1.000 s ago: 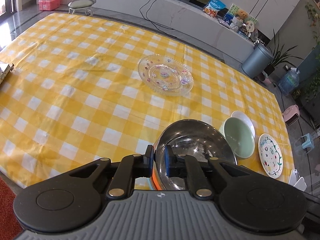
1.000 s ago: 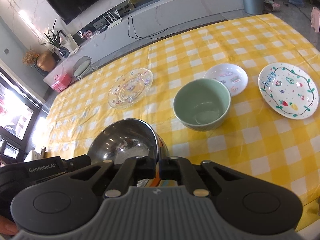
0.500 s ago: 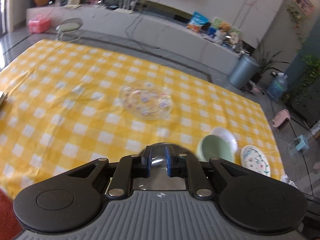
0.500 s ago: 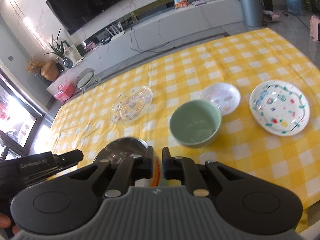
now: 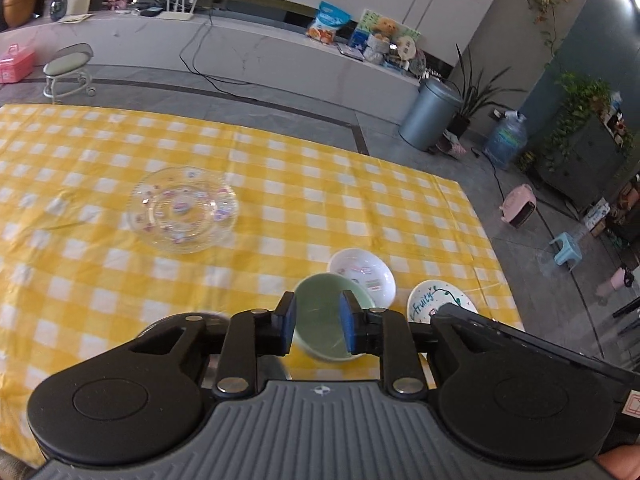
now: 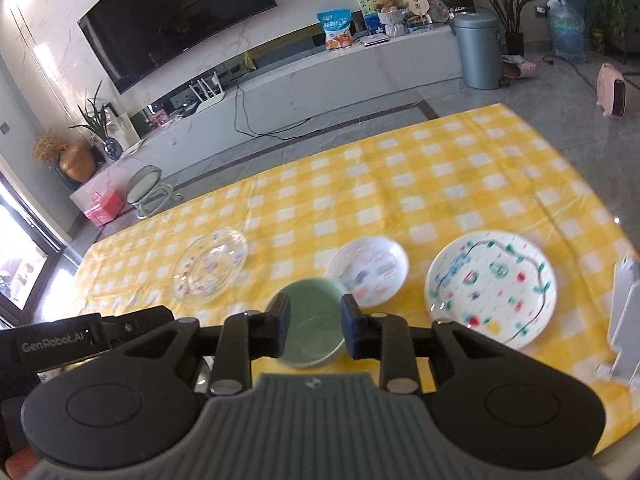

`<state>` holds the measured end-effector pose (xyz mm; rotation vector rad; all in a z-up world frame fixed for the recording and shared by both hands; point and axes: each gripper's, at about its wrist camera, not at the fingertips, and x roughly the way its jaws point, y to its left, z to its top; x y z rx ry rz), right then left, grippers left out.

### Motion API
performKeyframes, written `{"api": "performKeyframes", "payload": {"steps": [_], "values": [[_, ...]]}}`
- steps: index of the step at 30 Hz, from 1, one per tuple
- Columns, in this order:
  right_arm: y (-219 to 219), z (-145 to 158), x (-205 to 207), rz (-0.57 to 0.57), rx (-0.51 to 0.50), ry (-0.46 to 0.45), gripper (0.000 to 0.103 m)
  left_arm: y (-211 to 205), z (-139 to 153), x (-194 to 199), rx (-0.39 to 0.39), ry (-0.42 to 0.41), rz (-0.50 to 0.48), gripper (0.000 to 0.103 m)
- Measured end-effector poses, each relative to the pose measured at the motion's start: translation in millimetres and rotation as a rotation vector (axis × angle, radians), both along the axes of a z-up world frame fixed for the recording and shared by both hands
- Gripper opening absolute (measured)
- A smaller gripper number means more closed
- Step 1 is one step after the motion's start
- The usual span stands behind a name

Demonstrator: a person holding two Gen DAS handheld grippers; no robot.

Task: Organize plates and bowls
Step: 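Reach the left tool to the pale green bowl rim and grasp it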

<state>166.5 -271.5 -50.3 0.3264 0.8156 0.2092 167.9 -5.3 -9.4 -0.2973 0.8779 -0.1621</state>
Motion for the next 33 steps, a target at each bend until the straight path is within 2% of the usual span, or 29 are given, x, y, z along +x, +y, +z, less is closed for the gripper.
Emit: {"api": "performKeyframes", "payload": {"steps": [3, 7, 12, 15, 21, 28, 33], "values": [[-4.6, -6.9, 15.1, 0.006, -0.017, 0.005, 0.032, -10.9, -4.1, 11.6, 0.005, 0.017, -0.015, 0.033], [-13.3, -26.4, 34.9, -0.006, 0.0, 0.037, 0.032, -20.0, -13.9, 28.2, 0.008, 0.045, -0.023, 0.035], [-31.1, -49.6, 47.8, -0.042, 0.061, 0.077, 0.033, -19.2, -30.2, 52.2, -0.054, 0.099, -0.007, 0.038], [-39.8, -61.1, 56.5, -0.057, 0.093, 0.091, 0.033, -18.4, -40.4, 66.5, -0.061, 0.123, 0.011, 0.041], [-48.1, -86.6, 74.1, -0.061, 0.206, 0.164, 0.032, -20.4, -60.4, 89.2, 0.028, 0.202, -0.004, 0.041], [-20.8, -98.5, 81.7, 0.029, 0.21, 0.204, 0.03, -28.7, -85.6, 96.9, 0.119, 0.291, -0.066, 0.042], [-4.4, -110.5, 84.3, 0.055, 0.149, 0.24, 0.023, -30.3, -97.9, 100.0, 0.143, 0.336, -0.082, 0.038]]}}
